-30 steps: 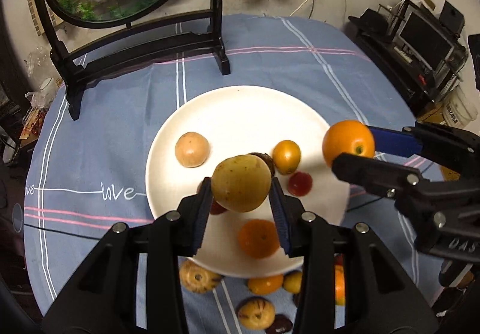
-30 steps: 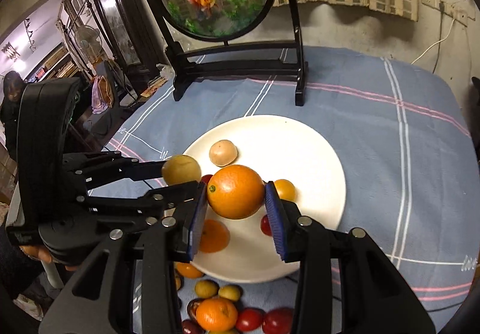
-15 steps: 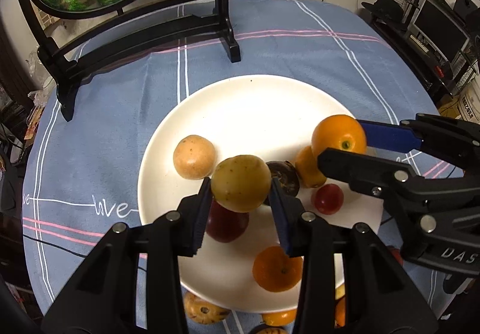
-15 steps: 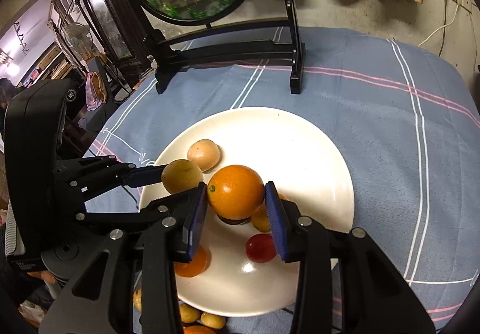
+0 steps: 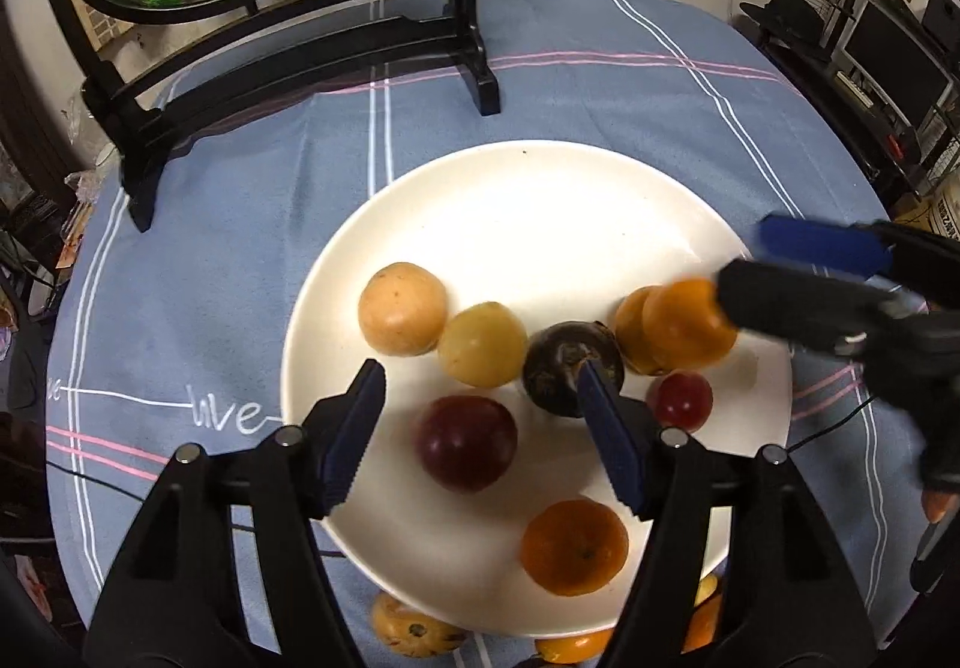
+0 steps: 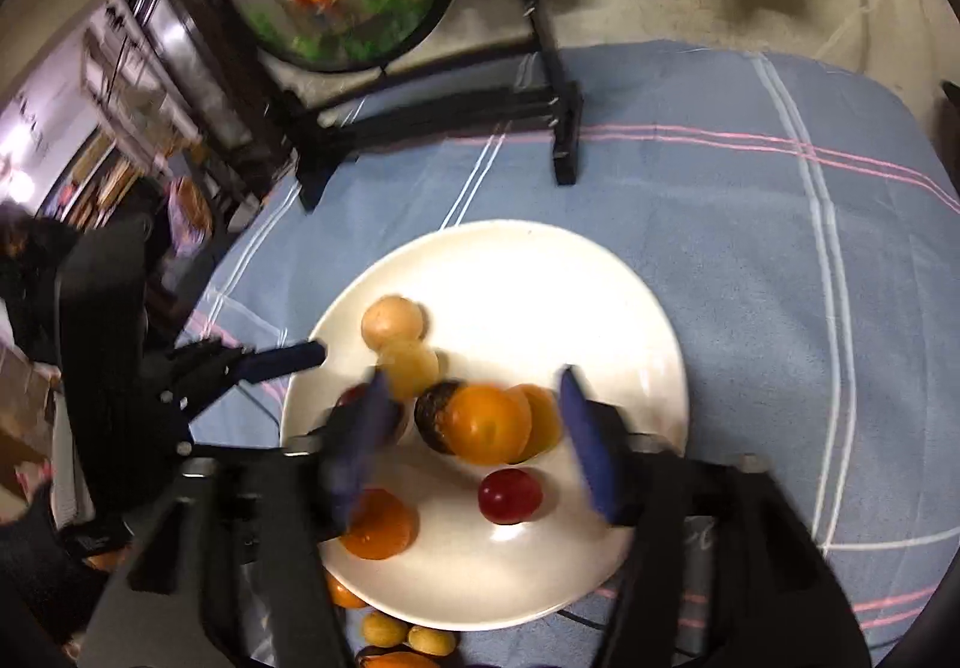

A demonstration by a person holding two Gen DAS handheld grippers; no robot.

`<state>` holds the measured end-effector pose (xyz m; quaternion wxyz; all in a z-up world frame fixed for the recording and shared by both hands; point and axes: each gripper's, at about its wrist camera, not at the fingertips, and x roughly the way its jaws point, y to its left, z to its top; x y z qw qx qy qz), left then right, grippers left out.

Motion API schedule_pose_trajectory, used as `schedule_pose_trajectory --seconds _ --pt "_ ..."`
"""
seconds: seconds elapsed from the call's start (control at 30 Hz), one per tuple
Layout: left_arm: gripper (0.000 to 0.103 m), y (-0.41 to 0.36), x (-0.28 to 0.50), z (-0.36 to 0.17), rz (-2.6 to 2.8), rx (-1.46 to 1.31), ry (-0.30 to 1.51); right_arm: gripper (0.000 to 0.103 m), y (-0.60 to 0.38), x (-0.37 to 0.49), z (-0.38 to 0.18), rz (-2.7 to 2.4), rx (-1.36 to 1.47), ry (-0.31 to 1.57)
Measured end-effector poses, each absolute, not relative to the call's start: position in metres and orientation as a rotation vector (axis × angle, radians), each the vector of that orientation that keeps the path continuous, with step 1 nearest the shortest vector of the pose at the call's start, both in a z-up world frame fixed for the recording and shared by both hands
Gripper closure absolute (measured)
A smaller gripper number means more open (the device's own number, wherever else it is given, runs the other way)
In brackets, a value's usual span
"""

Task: Organize fruits
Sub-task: 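Lower both fruits onto the plate and open both grippers, then withdraw both open grippers from the plate toward the fruit cluster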

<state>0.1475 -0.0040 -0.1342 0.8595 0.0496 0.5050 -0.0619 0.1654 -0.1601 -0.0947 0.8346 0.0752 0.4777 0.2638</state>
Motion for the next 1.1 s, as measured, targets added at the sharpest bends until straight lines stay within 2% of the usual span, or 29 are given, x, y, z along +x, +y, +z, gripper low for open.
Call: schedule_pose_trajectory --seconds 0.2,0.37,0.63,0.87,1.07,1.1 --pt "0.027 0.019 0.125 -0.112 -0.089 0.089 1.013 0.038 -0.181 0.141 -0.072 0.527 0.162 0.977" --pt "0.025 0.045 0.094 -0.094 -0.060 0.053 0.981 0.038 -0.201 0.087 -0.070 0.509 0.091 0.974" --pt "0.022 0.060 0.029 -0.099 -0.052 0.029 1.007 0.038 -0.187 -0.023 -0.113 0.602 -0.079 1.060" --pt "0.021 0.063 -0.022 -0.129 -0.110 -0.012 1.108 0.038 -0.177 -0.041 -0.149 0.602 -0.131 1.115" --pt "0.021 0.050 -0.050 -0.143 -0.175 -0.025 1.149 0.057 -0.163 -0.025 -0.167 0.620 -0.165 1.145" --pt "0.021 0.047 -0.053 -0.146 -0.182 -0.024 1.157 0.063 -0.161 -0.023 -0.169 0.630 -0.164 1.151"
